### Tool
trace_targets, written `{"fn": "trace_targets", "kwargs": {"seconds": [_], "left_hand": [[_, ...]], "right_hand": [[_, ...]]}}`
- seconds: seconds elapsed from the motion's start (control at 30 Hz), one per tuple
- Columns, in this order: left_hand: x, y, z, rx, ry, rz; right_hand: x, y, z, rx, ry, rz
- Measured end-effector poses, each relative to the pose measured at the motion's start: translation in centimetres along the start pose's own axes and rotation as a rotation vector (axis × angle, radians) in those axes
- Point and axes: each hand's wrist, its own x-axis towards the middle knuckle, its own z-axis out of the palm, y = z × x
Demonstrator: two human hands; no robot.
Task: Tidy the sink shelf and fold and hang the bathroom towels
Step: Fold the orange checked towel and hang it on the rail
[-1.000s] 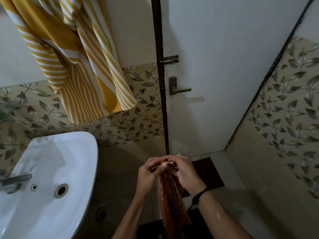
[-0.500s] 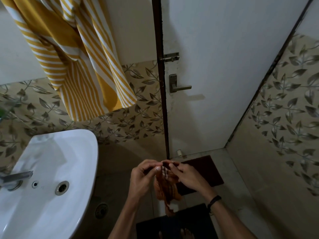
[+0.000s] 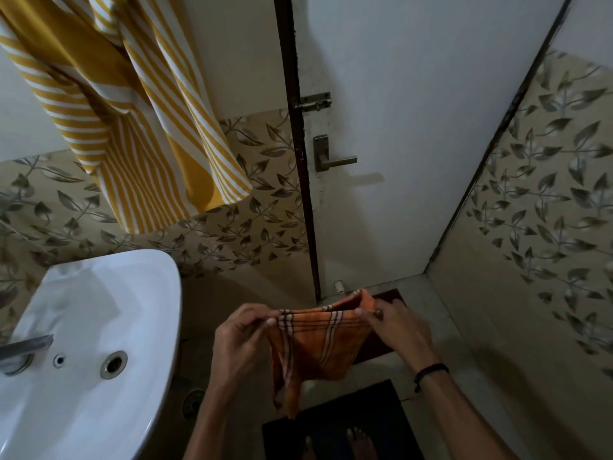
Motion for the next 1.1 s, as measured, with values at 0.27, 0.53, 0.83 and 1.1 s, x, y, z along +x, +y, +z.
{"fn": "trace_targets", "kwargs": {"seconds": [0.27,0.53,0.83,1.1], "left_hand": [[-0.2,1.2,0.1,-0.096,0.019,-0.048],[0.6,1.5,-1.1,-0.072,-0.001,0.005],[0.6,0.8,-2.3,0.05,0.016,0.028],[1.3,4.8,-0.4,-0.08,-0.153,0.118]], "right_hand": [[0.7,2.6,0.2,-0.134,-0.073,0.103],[0.3,3.2,0.4,0.05,-0.033,-0.002],[-0.3,7.5,0.5,0.141,-0.04,-0.388],[-2.5,3.0,2.3,-0.197,-0.21,-0.487]]}}
